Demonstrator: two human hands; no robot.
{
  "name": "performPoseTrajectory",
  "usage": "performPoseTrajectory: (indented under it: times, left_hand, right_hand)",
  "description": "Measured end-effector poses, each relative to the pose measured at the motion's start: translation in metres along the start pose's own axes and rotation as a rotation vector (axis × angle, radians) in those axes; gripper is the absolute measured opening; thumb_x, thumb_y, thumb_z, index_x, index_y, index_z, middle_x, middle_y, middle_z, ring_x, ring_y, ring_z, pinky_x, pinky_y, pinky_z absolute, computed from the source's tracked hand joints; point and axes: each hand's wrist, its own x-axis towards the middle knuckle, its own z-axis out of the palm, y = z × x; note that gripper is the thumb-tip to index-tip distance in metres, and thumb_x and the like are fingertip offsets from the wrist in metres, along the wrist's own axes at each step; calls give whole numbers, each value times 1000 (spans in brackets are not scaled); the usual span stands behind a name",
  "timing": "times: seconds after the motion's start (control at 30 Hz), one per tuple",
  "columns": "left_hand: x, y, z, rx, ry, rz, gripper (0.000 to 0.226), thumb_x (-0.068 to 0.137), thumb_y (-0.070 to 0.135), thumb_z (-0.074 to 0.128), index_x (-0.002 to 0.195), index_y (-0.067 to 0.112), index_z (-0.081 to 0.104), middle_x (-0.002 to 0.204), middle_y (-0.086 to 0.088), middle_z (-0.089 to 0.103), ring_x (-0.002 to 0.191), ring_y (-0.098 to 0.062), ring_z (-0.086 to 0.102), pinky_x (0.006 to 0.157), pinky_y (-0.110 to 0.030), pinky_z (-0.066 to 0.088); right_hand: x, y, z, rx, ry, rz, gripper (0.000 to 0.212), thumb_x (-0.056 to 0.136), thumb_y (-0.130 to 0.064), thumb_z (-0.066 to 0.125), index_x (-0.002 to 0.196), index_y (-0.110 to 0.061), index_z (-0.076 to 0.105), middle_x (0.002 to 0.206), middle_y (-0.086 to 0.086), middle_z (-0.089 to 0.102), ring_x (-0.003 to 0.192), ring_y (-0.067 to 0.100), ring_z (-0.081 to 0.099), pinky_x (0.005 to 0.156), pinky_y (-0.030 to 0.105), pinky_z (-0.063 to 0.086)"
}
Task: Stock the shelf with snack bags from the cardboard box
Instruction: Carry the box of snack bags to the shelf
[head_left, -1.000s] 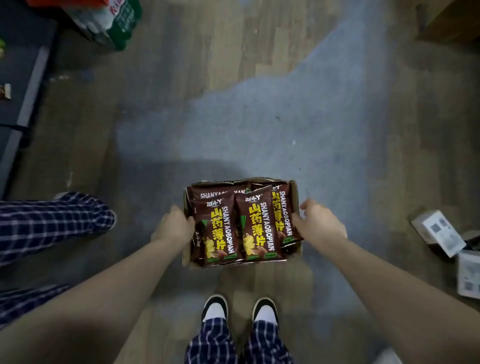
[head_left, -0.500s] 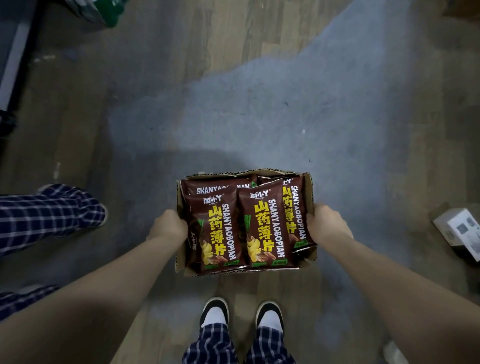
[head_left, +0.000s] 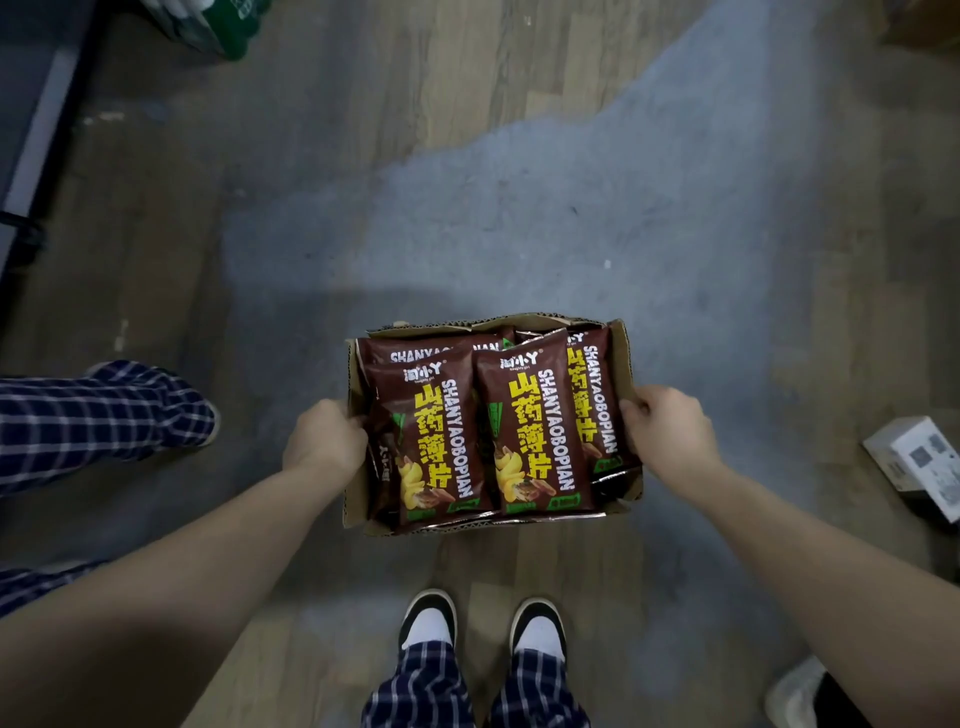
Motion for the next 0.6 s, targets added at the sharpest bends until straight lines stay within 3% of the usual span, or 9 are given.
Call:
performPoseTrajectory:
  times: [0.2,0.33,0.5,0.6]
  left_hand:
    - [-16,5,-34,-43,55,24,17,92,11,50,79,13,60,81,-11,61,79,-32,57,65,-33,42]
    - [-34,12,-64,-98,73,45,23,93,12,49,74,21,58,86,-9,64,83,-31,60,71,-36,49]
    - [-65,27,-116,-60,155,86,16,95,15,47,93,18,63,101,-6,65,96,-32,60,76,-34,45]
    - [-81,35,-149,-47,200,87,16,95,17,47,97,18,63,102,-7,65,93,-32,59,73,-33,43]
  right_hand:
    - [-10,-14,-27,49,79,-64,32,95,-23,50,67,-9,48,62,3,52,62,29,50,48,28,30]
    - [-23,-27,-53,84,96,-74,29,96,-25,49,73,-9,55,65,2,57,60,24,53,49,26,35]
    - [-48,-55,-103,83,127,-96,27,96,-26,47,74,-12,55,66,0,56,59,20,52,50,27,35]
    - [-62,-77,-134,64,151,-115,29,96,-26,46,70,-14,51,64,-2,53,57,17,48,48,24,31]
